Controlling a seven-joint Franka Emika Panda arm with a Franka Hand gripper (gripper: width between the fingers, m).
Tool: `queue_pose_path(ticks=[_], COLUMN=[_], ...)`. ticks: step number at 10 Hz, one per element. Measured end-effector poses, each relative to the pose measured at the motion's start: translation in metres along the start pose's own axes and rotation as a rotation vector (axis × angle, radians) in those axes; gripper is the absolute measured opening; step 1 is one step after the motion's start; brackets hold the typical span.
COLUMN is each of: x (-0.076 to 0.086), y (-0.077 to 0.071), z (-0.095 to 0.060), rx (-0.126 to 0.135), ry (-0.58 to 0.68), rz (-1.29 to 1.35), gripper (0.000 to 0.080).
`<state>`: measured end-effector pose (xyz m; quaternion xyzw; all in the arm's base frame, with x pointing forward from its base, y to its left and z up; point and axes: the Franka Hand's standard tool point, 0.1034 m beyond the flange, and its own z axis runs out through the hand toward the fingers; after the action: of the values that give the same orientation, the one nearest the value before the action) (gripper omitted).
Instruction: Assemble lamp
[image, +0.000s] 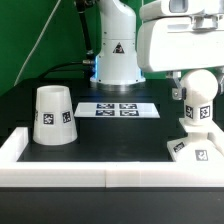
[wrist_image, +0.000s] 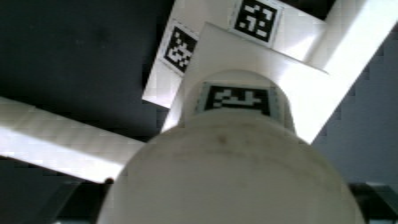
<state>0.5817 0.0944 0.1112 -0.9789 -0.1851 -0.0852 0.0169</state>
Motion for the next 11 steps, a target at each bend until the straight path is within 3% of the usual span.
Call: queue_pose_path(ticks=[5,7,11], x=[-0.002,-0.008,-0.009], y=[-0.002,-0.012,-0.016], z=[-0.001,0.002,0.001], rx=[-0.003,0.016,0.051], ry=[0.008,-0.008,-0.044], rz=[0.429,0.734,1.121], gripper=[0.0577,0.0577,0.0577])
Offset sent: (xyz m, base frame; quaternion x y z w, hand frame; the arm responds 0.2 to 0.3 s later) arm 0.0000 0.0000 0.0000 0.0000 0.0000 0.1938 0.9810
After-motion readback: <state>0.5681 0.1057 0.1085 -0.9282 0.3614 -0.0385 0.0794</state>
